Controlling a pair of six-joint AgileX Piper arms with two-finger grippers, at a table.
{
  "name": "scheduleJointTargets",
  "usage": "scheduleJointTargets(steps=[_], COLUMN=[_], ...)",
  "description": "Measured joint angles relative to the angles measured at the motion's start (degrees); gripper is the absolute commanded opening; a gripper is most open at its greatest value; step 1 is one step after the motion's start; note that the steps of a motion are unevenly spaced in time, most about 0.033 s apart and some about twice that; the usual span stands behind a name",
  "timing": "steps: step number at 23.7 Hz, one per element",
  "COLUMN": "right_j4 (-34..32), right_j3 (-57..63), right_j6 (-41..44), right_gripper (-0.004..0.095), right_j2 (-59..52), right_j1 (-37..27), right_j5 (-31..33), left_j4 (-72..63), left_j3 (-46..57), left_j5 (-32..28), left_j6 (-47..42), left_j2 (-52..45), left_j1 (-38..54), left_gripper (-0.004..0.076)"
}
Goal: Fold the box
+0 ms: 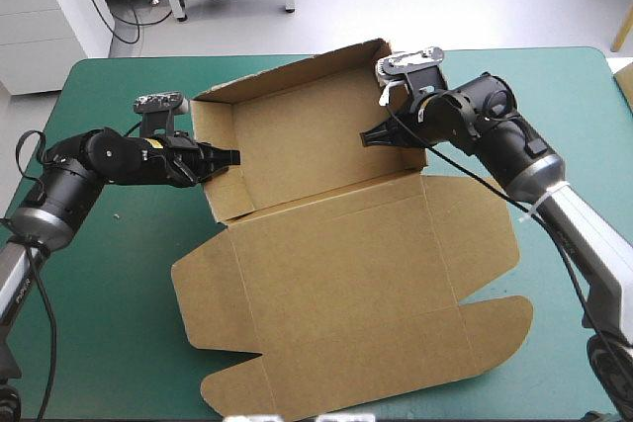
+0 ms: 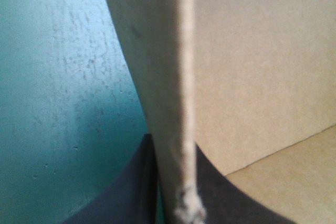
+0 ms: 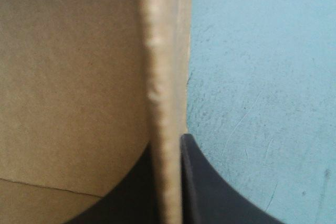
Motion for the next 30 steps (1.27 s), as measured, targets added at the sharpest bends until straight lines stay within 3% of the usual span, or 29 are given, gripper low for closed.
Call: scheduleJointTargets(steps=[6,15,22,30], right_j4=[1.1,2.6,2.6,7.2], right_j3=[-0.4,-0.4,-0.5,-1.0], right_j6=[1.6,1.8,1.2,-0.7], right_gripper=[-0.002,-0.002,-0.0021,-0.0021], right_j2=[3.2,12.5,17.5,20.3], right_j1=[0.3,0.3,-0.4,-3.6], right_j5=[0.8,2.7,3.3,3.7], left_j4=[4.1,9.1,18.0,19.2], left_j3=[0.1,0.1,-2.3,-9.2], left_j5=[-0.7,0.9,0.0,4.8], left_j6=[-1.8,-3.9,-11.5,-13.1], left_j2=[1.1,11.6,15.5,21.6], left_j1=[-0.1,-1.0,-5.3,-5.6], left_gripper=[-0.0008,-0.0008,-0.0008,-0.0008])
